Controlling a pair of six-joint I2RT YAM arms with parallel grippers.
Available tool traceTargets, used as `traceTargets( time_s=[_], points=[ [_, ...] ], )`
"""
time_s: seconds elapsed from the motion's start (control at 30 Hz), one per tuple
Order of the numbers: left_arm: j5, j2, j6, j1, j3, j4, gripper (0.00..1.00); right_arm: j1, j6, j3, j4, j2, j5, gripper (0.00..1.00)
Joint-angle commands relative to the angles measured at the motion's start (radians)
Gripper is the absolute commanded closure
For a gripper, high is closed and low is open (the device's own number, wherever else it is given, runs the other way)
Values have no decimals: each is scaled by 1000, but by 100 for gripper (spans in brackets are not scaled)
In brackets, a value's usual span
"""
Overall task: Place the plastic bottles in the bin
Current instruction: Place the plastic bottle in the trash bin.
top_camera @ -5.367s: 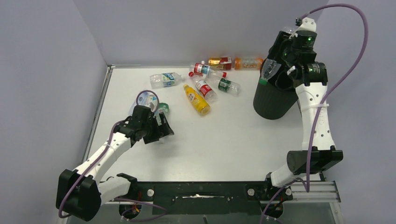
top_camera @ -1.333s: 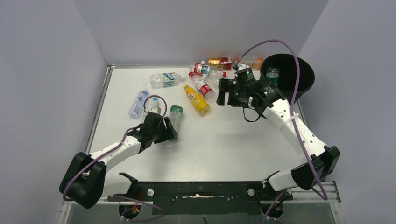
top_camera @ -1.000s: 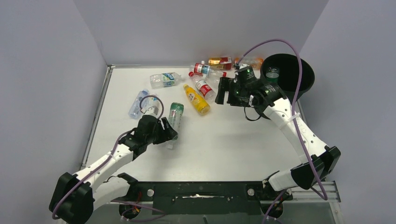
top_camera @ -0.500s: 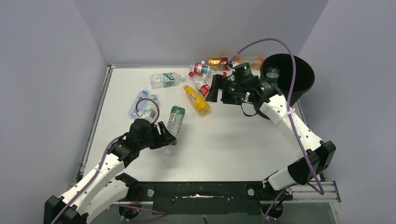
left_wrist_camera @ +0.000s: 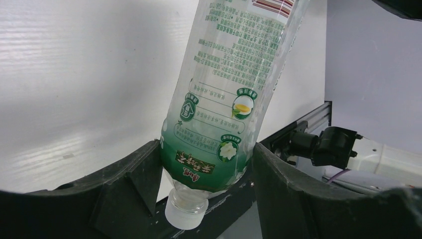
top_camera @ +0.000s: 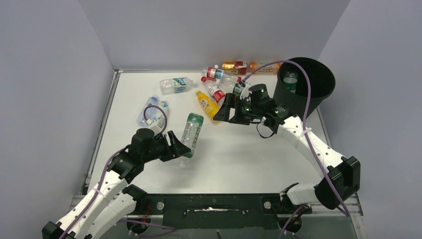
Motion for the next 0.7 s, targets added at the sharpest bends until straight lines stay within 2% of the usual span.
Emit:
traceTargets(
  time_s=[0.0, 0.03, 0.3, 0.5, 0.67],
  points=[
    [83, 22, -51, -4, 69, 53, 58, -1, -18, -32, 169, -70, -56, 3],
    [89, 29, -59, -4, 74, 53, 58, -1, -14, -44, 186, -74, -63, 1],
    [168, 46, -153, -4, 65, 132, 58, 15, 43, -161, 341, -71, -140, 2],
    [196, 53, -217, -6, 22, 227, 58, 15, 64, -169, 431, -12, -190, 2],
    [209, 64, -245, -7, -10, 283, 58, 15, 150, -185, 586, 55, -254, 2]
  ],
)
